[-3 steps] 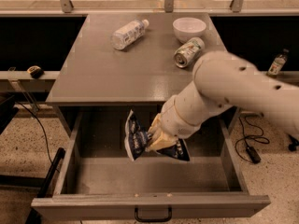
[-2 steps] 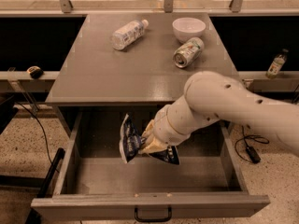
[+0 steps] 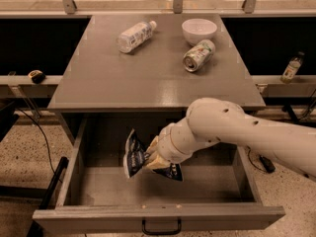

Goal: Place blue chip bag into top drawer

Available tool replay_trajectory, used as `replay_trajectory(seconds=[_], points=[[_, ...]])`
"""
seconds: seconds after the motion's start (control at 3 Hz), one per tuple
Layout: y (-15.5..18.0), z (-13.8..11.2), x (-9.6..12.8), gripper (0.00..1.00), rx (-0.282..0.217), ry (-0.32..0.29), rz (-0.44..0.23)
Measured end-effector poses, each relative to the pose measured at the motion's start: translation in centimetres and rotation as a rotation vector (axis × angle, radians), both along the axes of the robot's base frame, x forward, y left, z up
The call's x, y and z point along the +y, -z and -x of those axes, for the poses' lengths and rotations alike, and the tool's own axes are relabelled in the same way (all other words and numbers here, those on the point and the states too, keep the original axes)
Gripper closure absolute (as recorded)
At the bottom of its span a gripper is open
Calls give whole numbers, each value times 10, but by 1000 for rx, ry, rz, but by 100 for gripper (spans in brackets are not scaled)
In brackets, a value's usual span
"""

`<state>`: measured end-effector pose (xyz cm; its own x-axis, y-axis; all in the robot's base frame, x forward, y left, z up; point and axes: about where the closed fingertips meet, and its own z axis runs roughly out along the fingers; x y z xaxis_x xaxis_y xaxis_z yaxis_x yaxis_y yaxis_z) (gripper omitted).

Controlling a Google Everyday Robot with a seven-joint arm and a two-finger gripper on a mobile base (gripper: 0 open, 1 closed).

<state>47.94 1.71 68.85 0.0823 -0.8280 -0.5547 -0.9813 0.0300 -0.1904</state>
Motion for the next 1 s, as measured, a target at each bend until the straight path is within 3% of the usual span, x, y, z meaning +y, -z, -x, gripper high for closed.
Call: replay_trajectory(seconds=[0.33, 0.67, 1.0], points=[[18, 3, 2, 6, 21, 2, -50], [21, 3, -2, 0, 52, 1, -170], [23, 4, -3, 0, 51, 0, -171]])
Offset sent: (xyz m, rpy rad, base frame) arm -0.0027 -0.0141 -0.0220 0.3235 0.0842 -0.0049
